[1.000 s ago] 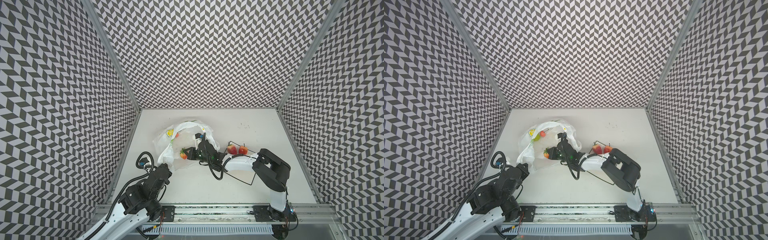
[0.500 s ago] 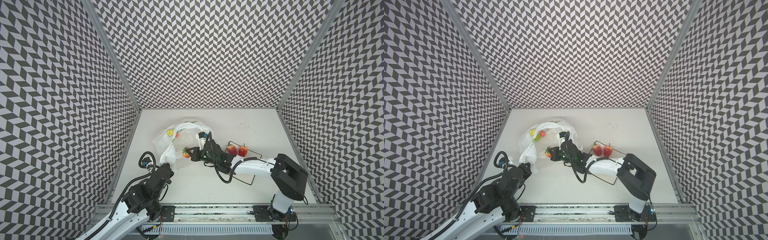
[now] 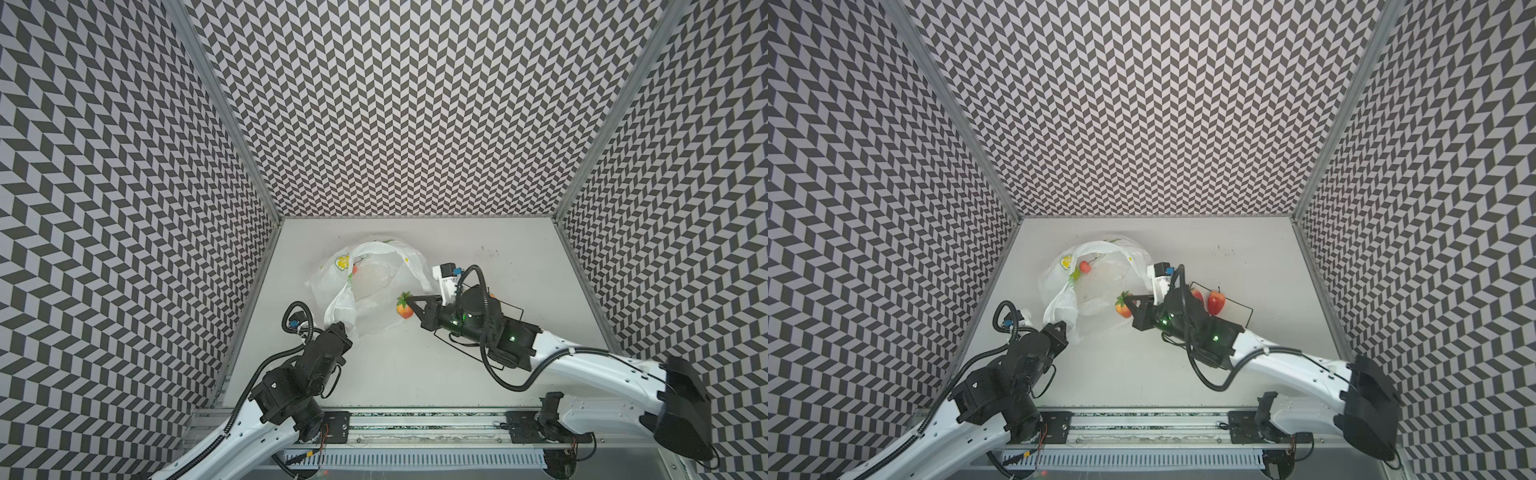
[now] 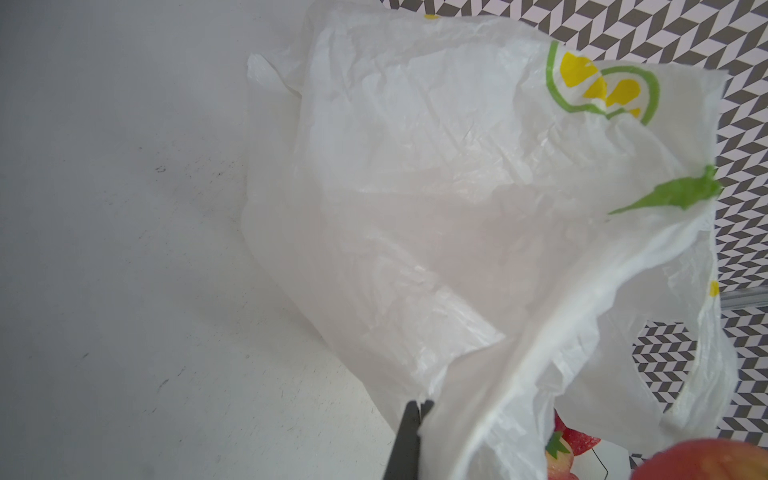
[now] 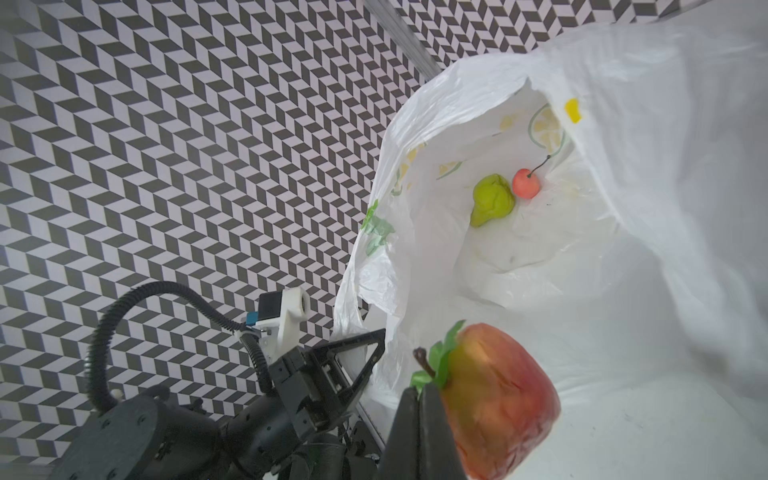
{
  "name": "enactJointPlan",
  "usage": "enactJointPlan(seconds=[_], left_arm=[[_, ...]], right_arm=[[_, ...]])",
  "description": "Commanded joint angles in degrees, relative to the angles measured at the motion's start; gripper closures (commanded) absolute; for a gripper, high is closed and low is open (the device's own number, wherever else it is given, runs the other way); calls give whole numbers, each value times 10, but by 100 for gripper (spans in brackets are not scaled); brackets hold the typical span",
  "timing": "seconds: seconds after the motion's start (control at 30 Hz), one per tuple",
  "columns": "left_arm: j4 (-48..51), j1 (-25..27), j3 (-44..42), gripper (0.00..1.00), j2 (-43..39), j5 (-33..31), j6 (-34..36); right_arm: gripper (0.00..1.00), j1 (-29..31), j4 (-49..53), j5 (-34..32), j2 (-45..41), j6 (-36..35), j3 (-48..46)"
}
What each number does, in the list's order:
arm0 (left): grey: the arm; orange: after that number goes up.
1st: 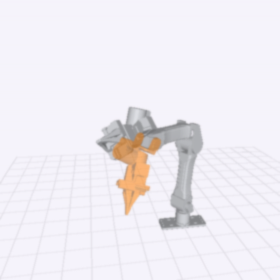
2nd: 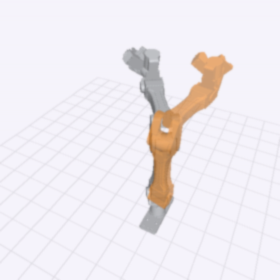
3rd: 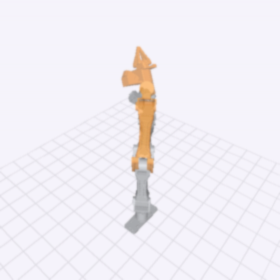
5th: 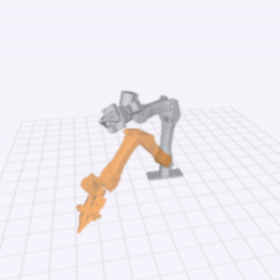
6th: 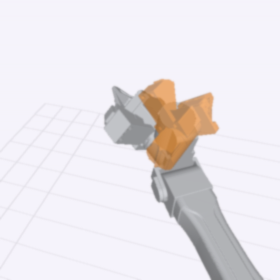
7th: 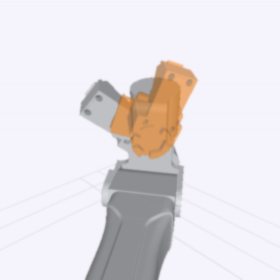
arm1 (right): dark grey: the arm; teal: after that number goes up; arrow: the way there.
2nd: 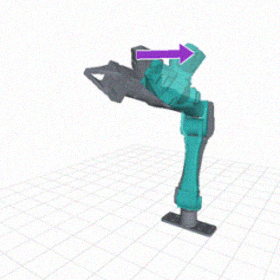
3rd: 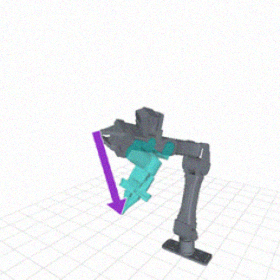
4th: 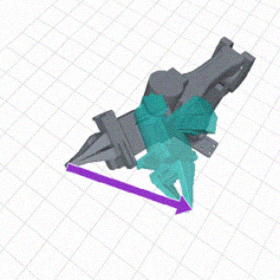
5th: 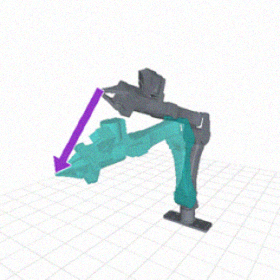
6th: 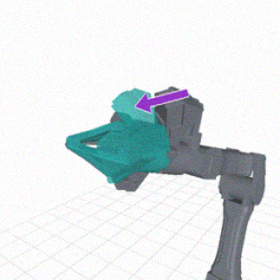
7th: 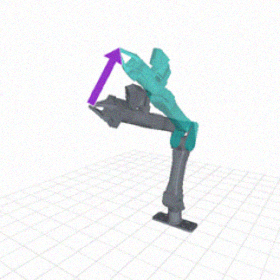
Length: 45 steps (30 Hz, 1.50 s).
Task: Take the fake fruits out of the plastic bag
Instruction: 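Lift the yellow-red strawberry out of the bag toward the tray with the right gripper, then lower the strawberry onto the tray and open the right gripper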
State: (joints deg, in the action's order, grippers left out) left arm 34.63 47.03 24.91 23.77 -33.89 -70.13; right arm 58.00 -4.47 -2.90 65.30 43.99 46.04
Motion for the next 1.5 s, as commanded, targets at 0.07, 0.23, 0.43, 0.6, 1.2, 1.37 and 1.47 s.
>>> enactJointPlan(seconds=[0.07,0.23,0.43,0.6,1.2,1.37,1.47], left_arm=[[-36,3,-11,100,5,-1,13],[-43,3,-12,100,1,1,16],[-53,3,-12,100,-5,3,24],[-56,3,-12,100,-7,3,31],[-37,3,-6,100,-18,-2,34],[-36,3,-6,100,-21,-6,32],[-36,3,-5,100,-18,-6,33]], right_arm=[[100,1,120,-109,-112,21,-51],[100,-15,244,-178,-176,48,-51],[100,-43,337,-233,-234,117,-87],[100,-67,378,-273,-253,155,-113],[100,-266,227,-186,-146,63,-187],[100,-302,188,-164,-127,61,-204],[92,-317,180,-164,-114,59,-207]])
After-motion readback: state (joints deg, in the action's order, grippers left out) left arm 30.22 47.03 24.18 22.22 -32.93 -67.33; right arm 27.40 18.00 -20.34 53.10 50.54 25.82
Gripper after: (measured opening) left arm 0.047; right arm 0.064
